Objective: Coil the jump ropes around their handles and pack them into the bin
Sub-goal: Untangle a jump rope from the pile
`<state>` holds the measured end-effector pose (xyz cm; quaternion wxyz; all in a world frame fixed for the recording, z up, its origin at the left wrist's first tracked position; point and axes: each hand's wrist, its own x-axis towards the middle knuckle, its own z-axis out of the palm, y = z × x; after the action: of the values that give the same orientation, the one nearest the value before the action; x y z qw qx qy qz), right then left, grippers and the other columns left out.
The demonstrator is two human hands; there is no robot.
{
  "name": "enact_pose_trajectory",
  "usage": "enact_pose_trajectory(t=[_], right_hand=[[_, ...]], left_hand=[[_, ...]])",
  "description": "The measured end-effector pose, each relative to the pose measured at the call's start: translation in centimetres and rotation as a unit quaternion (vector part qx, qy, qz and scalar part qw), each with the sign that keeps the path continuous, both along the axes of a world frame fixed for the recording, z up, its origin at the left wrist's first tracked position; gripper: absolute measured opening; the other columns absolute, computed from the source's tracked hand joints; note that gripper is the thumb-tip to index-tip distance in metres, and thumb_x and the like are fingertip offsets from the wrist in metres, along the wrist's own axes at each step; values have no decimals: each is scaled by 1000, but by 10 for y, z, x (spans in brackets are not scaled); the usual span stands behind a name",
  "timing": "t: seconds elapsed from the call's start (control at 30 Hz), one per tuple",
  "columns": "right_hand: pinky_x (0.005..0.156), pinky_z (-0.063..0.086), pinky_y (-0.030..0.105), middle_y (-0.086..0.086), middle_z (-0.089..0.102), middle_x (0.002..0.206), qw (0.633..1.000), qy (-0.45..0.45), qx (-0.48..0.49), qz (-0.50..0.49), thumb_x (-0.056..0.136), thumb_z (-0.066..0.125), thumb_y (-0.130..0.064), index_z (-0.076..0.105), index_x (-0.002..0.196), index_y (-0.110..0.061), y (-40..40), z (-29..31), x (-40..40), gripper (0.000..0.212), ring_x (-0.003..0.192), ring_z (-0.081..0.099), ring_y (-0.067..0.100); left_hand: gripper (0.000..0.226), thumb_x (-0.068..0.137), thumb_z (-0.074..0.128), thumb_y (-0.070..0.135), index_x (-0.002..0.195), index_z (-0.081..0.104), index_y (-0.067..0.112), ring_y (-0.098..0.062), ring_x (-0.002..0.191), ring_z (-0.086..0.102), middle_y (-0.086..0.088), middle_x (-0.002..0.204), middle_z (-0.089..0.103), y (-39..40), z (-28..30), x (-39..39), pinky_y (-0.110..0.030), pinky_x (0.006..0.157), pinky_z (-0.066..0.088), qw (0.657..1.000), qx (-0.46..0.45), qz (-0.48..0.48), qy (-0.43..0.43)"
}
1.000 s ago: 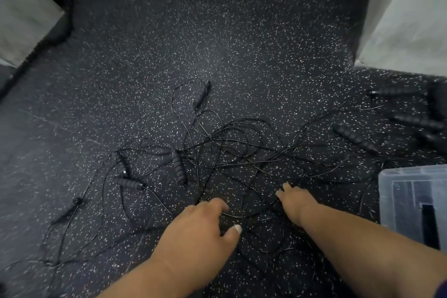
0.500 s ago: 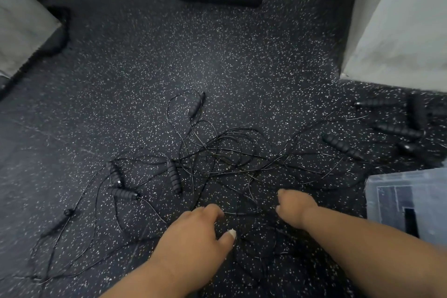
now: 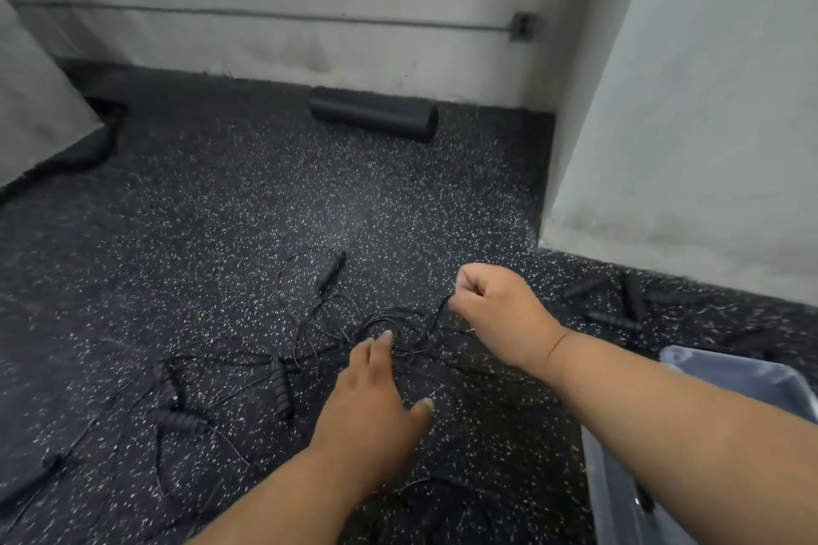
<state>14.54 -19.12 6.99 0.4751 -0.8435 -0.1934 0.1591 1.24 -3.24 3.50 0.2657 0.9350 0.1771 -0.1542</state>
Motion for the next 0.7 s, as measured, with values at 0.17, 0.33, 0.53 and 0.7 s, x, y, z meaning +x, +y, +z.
enact_pose_trajectory(t=[0.17, 0.33, 0.53, 0.7], right_hand=[[46, 34, 21, -6, 45, 62, 997, 2, 58, 48, 100, 63, -17, 55, 80, -11, -15, 81, -43, 22, 49, 36, 6], [47, 35, 21, 1, 49, 68, 996, -20, 68, 48, 101, 66, -21, 61, 89, -4, -39, 117, -71, 21, 53, 39, 9], [49, 34, 20, -6, 46, 64, 998, -26, 59, 5, 102, 66, -29, 65, 90, -10, -83, 126, -89, 22, 52, 38, 7], [62, 39, 34, 11, 62, 76, 994, 38, 53, -90, 102, 64, -36, 69, 88, -19, -113, 102, -85, 22, 66, 45, 20]], left_hand=[[103, 97, 59, 58, 166, -13, 30, -29, 160, 13, 4, 175, -7, -17, 20, 1, -48, 127, 25, 996, -83, 25, -34], [79, 102, 53, 55, 166, 16, 27, -24, 154, 29, 2, 171, 18, -36, 28, 4, -48, 125, 31, 988, -131, 17, -75], [37, 112, 37, 40, 98, 69, 29, -14, 96, 66, 6, 103, 73, -50, 38, 1, -43, 93, 54, 986, -127, 1, -105], [45, 112, 37, 44, 99, 67, 14, -26, 95, 74, -2, 92, 79, -55, 61, 5, -49, 89, 60, 905, -353, 129, -199]])
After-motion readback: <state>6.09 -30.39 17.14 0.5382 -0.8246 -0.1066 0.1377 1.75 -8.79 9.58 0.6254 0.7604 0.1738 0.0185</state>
